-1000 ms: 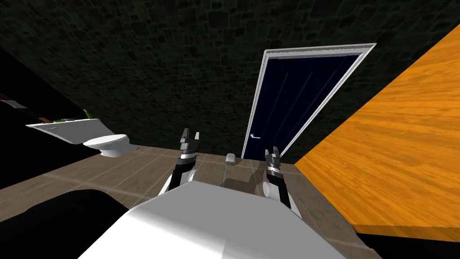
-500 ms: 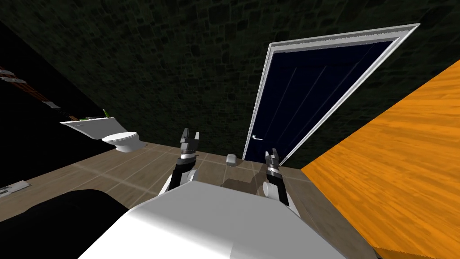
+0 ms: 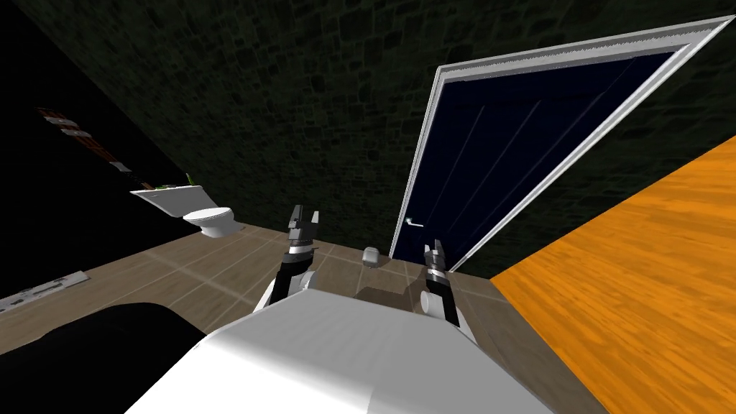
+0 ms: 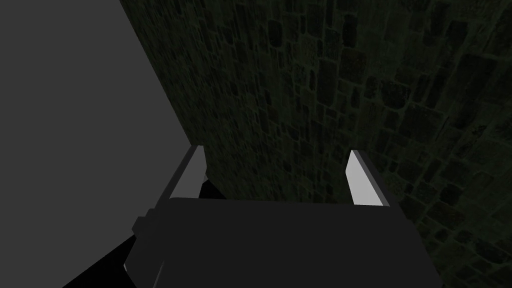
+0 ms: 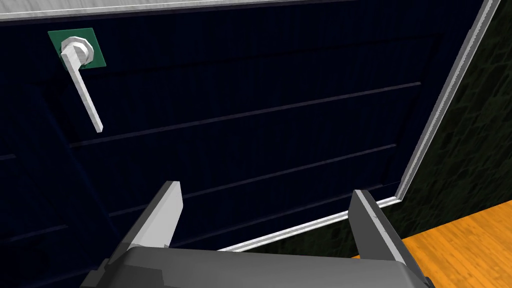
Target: Pull the door open
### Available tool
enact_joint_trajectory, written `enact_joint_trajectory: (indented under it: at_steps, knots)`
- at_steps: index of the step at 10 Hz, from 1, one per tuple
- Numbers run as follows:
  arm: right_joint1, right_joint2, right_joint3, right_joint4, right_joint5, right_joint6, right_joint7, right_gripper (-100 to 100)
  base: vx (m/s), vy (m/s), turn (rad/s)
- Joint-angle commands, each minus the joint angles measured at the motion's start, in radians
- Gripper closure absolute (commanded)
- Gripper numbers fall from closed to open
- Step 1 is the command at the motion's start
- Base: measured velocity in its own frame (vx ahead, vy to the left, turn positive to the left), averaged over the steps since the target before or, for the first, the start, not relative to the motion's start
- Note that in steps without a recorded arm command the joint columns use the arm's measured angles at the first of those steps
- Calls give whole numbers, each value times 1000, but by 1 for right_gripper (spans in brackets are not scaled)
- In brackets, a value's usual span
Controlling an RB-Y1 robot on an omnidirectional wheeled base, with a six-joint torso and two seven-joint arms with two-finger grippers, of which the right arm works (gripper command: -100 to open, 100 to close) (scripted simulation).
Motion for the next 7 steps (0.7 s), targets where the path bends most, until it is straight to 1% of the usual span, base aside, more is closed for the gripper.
enact_joint_trajectory:
  at_steps: [1, 2, 3, 4, 5, 6, 7]
  knots:
    - [-24, -8, -16, 50, -5, -12, 5, -100, 42, -49, 139]
    - [-24, -8, -16, 62, -5, -12, 5, -100, 31, -49, 62]
    - [-43, -12, -28, 105, -8, -23, 12, -100, 33, -59, 132]
    - [-62, -16, -40, 135, -11, -34, 18, -100, 58, -87, 220]
    - [-62, -16, -40, 159, -11, -34, 18, -100, 44, -73, 73]
    - [-81, -19, -52, 190, -14, -45, 25, -100, 35, -72, 97]
    - [-81, -19, -52, 207, -14, -45, 25, -100, 35, -50, 77]
